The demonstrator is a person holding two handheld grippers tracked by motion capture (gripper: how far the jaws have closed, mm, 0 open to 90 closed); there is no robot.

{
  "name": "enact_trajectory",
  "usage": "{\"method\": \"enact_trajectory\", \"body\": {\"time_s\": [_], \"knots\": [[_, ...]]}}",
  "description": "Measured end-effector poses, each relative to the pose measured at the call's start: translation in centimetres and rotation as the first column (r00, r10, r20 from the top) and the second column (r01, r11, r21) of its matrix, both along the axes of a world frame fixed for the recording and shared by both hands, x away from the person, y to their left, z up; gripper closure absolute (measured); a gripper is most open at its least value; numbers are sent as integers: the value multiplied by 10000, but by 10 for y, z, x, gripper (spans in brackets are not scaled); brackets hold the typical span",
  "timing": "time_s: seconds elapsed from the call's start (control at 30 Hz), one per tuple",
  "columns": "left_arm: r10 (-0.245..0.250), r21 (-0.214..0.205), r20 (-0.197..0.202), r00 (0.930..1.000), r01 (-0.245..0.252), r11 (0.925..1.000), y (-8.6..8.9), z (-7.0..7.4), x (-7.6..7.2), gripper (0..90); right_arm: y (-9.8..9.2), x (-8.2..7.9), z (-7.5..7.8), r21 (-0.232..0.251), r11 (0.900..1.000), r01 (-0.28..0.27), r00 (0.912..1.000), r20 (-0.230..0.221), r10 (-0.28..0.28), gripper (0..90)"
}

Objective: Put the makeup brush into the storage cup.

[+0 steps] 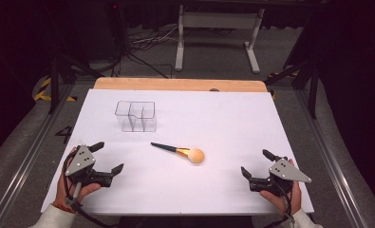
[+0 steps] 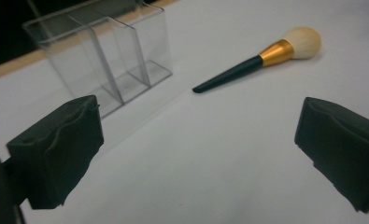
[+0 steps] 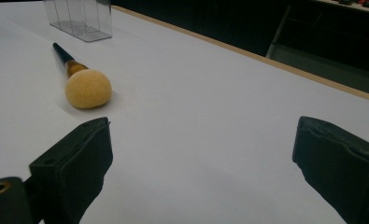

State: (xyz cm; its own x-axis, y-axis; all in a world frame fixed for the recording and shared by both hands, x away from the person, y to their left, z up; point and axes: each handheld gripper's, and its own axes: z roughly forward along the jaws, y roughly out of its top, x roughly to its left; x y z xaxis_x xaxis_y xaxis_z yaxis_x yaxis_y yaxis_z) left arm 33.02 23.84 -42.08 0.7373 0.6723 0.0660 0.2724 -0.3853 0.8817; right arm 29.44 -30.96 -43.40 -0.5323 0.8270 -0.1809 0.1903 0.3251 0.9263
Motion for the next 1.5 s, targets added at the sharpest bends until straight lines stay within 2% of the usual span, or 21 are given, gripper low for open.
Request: {"method": "enact_trajectory", "body": {"time_s": [0.13,0.23,0.3,0.37,0.4,0.47,0.53,0.57,0.63,0.67,0.8,0.83,1.03,1.07,1.13,1.17,1.2,1.23,1.33,1.43,1.5], "knots": [[-289,694,-506,9983,324,9971,-14,8,10,23,1,1,-1,-65,10000,7,10000,-42,-7,58],[-1031,1231,-428,9938,1076,9865,-31,17,18,12,0,1,-1,-87,10000,33,10000,-56,-34,58],[-1429,1823,-553,9882,1507,9716,-48,22,26,21,0,1,-1,-105,9999,69,9999,-92,-70,58],[-1577,1919,-623,9855,1669,9671,-54,23,28,35,0,2,-2,-156,9999,63,9999,-131,-65,59],[-1968,2367,-769,9774,2097,9487,-67,27,35,37,0,2,-2,-158,9999,58,9999,-144,-60,59],[-2400,2665,-1071,9648,2604,9280,-79,30,42,50,0,2,-2,-151,9999,62,9999,-153,-64,59],[-2822,3313,-1273,9509,3089,8915,-95,34,50,62,0,2,-2,-121,9999,56,9999,-146,-58,59],[-2822,3313,-1273,9509,3089,8915,-95,34,50,67,0,2,-3,-112,9999,52,9999,-155,-54,59],[-3068,3601,-1586,9385,3443,8670,-107,37,58,68,0,2,-3,-133,9999,41,9999,-163,-43,59],[-3229,3888,-1721,9307,3654,8458,-116,39,63,74,0,2,-3,-156,9999,43,9999,-165,-45,59],[-3590,4477,-2110,9092,4164,7913,-138,40,77,93,1,2,-3,-172,9999,18,9998,-191,-22,59],[-3590,4477,-2110,9092,4164,7913,-138,40,77,106,1,2,-3,-172,9999,18,9998,-191,-22,59],[-3851,5244,-2797,8795,4759,7060,-169,30,97,129,0,2,-3,-179,9998,2,9998,-207,-6,58],[-3860,5323,-2855,8772,4801,6973,-173,29,99,133,0,2,-4,-192,9998,5,9998,-223,-10,59],[-3920,5673,-2984,8702,4920,6603,-184,27,103,140,-1,3,-4,-213,9998,9,9997,-257,-14,58],[-3920,5673,-2984,8702,4920,6603,-184,27,103,146,-1,3,-4,-213,9998,9,9997,-257,-14,58],[-4012,5797,-3158,8598,5096,6358,-193,25,106,148,-1,3,-4,-210,9998,-15,9997,-258,10,59],[-4012,5797,-3158,8598,5096,6358,-193,25,106,149,-1,3,-4,-210,9998,-15,9997,-258,10,59],[-4044,6055,-3414,8484,5277,5958,-206,21,112,153,-2,3,-4,-191,9998,-7,9996,-269,1,59],[-4018,6229,-3644,8401,5406,5655,-216,14,116,166,-2,3,-4,-210,9998,-11,9996,-272,5,59],[-4077,6234,-3887,8262,5617,5440,-221,12,118,188,-2,3,-4,-202,9998,-10,9996,-281,4,59]]}}
